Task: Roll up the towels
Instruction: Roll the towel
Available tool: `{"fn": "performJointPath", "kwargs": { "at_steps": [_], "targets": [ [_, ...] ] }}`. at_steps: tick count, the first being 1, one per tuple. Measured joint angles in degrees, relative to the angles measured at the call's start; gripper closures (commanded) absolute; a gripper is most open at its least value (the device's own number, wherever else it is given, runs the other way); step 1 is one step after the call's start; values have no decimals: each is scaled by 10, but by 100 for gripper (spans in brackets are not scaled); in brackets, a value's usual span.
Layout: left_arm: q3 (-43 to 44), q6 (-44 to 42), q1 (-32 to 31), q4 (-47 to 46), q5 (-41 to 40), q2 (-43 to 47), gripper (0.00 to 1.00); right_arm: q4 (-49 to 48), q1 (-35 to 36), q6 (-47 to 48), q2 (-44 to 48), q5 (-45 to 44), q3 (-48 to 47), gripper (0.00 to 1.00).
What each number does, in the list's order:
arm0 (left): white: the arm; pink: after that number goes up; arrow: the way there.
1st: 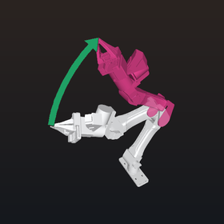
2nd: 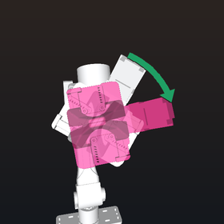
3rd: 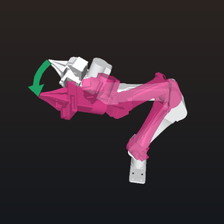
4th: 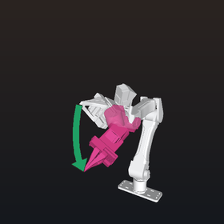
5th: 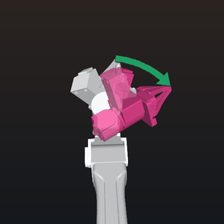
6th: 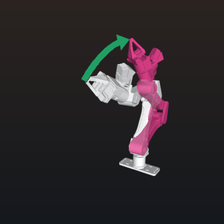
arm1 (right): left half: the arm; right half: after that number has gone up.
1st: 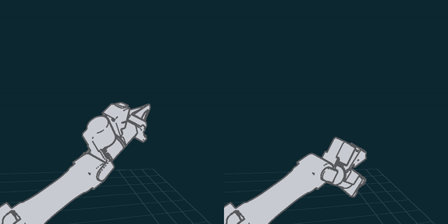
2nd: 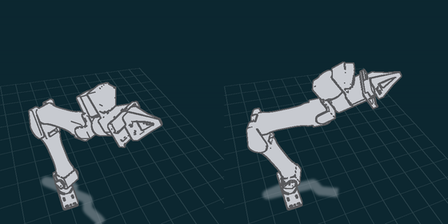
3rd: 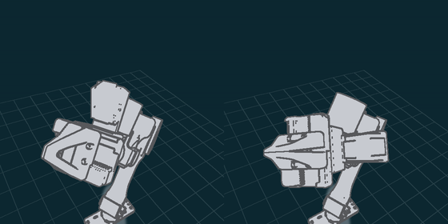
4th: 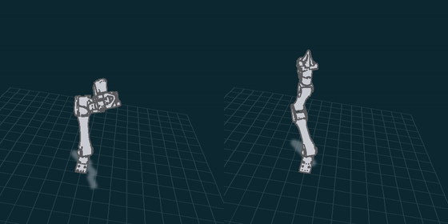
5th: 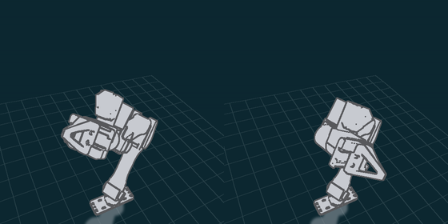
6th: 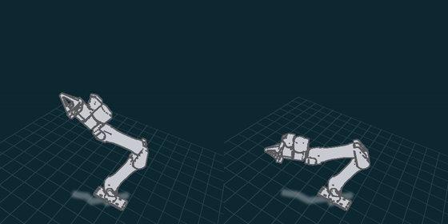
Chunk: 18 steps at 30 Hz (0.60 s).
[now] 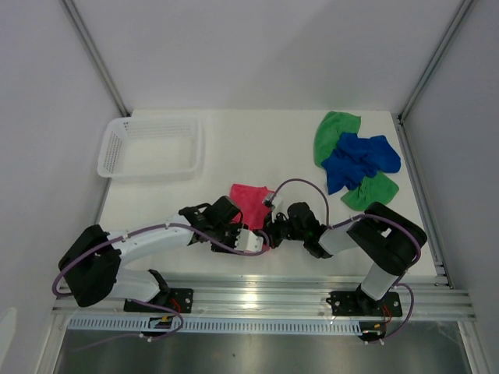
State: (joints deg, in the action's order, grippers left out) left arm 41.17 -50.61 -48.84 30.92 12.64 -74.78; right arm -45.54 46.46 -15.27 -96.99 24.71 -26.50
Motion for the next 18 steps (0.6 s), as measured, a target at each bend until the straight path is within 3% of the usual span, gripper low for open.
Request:
{"fn": "performJointPath", "kwargs": {
  "at_steps": [12,15,16,18],
  "targets": [
    [13,28,0,-3,-16,-71,52,12,-2,16,4,12,-2,100],
    [18,40,-1,-7,-23,-82,60,17,-2,21,9,17,-2,99],
    [19,42,-1,-9,-27,-85,72,19,-3,22,11,18,-1,98],
    [21,48,-2,-17,-37,-89,85,21,-5,24,22,23,3,97]
  ]
}}
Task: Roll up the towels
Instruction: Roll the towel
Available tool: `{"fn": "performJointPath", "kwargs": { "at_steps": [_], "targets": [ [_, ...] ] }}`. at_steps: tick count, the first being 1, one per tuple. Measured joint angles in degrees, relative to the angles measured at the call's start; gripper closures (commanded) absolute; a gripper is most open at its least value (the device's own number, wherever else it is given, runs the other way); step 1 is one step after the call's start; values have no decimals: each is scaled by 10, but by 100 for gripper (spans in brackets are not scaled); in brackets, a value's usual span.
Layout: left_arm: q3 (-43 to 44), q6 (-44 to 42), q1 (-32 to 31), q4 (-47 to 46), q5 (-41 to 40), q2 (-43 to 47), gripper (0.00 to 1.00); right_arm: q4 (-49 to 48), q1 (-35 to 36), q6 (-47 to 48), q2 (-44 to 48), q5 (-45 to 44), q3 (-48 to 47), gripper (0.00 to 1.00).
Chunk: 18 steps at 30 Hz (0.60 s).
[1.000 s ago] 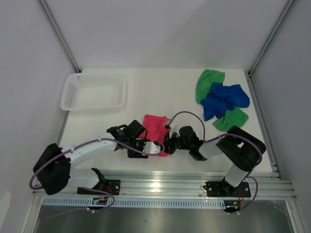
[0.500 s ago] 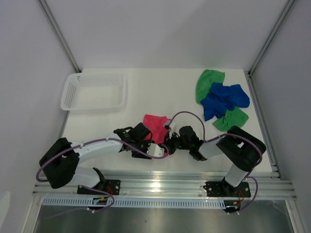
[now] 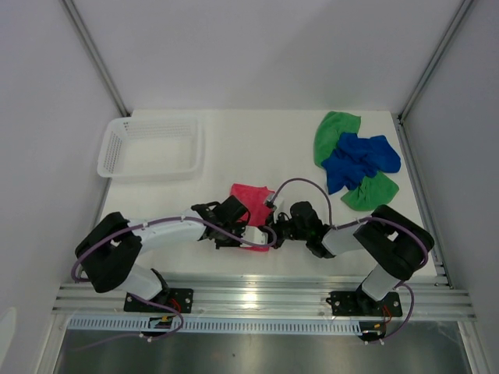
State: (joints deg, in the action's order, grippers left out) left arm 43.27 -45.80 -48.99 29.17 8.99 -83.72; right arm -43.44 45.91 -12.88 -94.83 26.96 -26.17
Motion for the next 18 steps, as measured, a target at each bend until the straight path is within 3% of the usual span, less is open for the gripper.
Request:
{"fn": "performJointPath", "kwargs": {
  "at_steps": [1,4,10,12,18],
  "targets": [
    [1,2,0,-4,-5,-3,93,2,-2,1,8,3,3,96],
    [2,9,0,-4,-10,-3,99,13,-11,7,34,12,11,91],
    [16,16,7,20,8,-4,99,62,-28,56,132,27,25,80],
    [35,22,21,56,36,-10,99,71,-28,78,177,33,40,74],
    [97,28,70,152,118,-31,99,102,-27,155,308,46,105,68]
  ]
}}
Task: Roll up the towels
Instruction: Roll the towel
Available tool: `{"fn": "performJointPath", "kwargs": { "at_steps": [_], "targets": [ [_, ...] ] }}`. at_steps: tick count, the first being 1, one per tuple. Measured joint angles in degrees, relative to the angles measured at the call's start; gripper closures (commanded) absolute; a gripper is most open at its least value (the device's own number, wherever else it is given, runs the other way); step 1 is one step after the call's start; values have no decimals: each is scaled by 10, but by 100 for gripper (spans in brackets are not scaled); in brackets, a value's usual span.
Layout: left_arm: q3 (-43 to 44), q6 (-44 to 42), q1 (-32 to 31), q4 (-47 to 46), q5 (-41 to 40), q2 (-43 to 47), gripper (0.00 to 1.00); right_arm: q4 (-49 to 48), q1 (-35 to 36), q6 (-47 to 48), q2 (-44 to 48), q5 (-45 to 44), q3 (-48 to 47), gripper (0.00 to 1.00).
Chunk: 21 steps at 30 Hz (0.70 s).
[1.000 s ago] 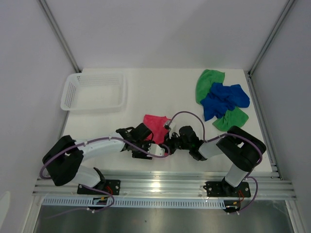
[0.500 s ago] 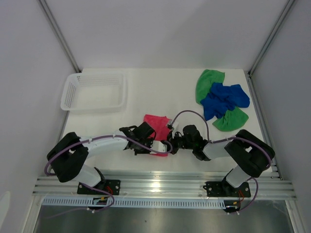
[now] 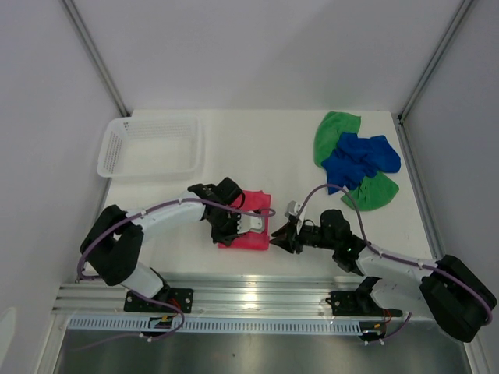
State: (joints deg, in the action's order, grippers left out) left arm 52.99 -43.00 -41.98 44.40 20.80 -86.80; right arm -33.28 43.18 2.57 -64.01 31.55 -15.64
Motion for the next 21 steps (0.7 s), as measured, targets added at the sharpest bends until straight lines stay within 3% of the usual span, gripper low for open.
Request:
{"fn": "performJointPath", "kwargs": {
  "at_steps": [7,21],
  "targets": [
    [50,-10,36,79,69,-49,99,34,30,79,31,-2,5,51],
    [102,-37,71,151,120,-103,99,-11,86,159,-126,-53,-37,47]
  ]
}}
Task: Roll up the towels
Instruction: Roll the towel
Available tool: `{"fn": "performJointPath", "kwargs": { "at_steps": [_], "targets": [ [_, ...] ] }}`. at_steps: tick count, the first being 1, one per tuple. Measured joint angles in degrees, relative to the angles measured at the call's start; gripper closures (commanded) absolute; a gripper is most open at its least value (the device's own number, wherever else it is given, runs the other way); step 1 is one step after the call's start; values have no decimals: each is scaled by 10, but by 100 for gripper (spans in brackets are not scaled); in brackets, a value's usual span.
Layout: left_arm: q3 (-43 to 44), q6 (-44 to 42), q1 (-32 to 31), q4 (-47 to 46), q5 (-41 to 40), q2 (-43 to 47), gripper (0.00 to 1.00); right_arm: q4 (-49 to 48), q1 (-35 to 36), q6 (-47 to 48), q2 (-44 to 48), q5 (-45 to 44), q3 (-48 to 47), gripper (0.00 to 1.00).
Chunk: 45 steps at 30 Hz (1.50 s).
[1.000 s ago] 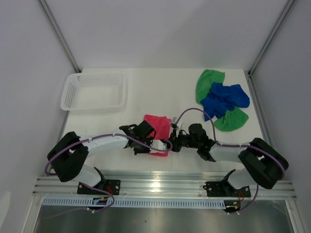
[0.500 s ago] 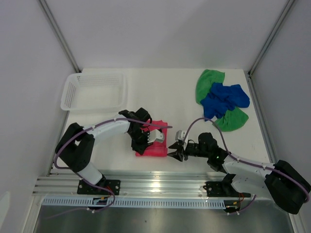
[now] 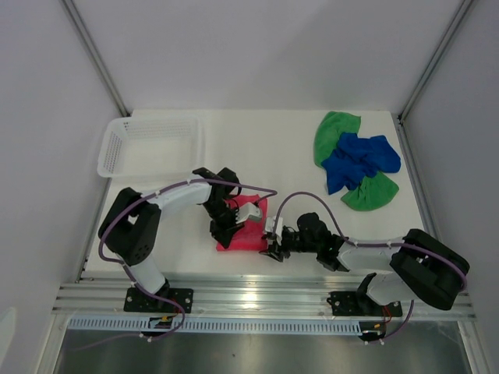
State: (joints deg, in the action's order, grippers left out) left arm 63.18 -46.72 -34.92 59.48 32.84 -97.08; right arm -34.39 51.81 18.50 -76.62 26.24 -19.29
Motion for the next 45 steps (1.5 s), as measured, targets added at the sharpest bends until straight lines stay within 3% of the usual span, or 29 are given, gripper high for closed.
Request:
{"fn": "performJointPath", "kwargs": {
  "at_steps": [8,11,19,22,23,26,31,37,41,42,43,45],
  "targets": [
    [1,-9,1,13,6,-12,99,-17,20,7,-46,-16,-15,48],
    [1,-10,2,15,10,-13,99,-16,20,6,-66,-15,-21,53],
    [9,-14,17,26,23,-19,99,13,16,-16,-102,-9,-47,96],
    [10,-14,21,26,23,-19,87,21,3,-34,-108,6,-57,100],
    [10,-13,23,26,23,-19,75,23,0,-37,-109,12,-59,100],
    [10,-12,28,23,23,-19,62,33,-13,-57,-109,38,-66,100],
    [10,-21,37,27,24,-16,53,68,-59,-128,-109,106,-87,100],
    [1,-35,35,30,25,3,52,75,-104,-199,-125,163,-104,100],
    [-7,-27,35,19,23,8,57,75,-115,-225,-142,185,-105,100],
    [-9,-22,35,12,22,8,62,75,-116,-228,-143,188,-106,100],
    [-9,-16,35,7,20,8,81,75,-116,-231,-145,193,-106,100],
    [-13,-7,35,-1,18,8,95,81,-116,-232,-147,201,-110,100]
  ]
}}
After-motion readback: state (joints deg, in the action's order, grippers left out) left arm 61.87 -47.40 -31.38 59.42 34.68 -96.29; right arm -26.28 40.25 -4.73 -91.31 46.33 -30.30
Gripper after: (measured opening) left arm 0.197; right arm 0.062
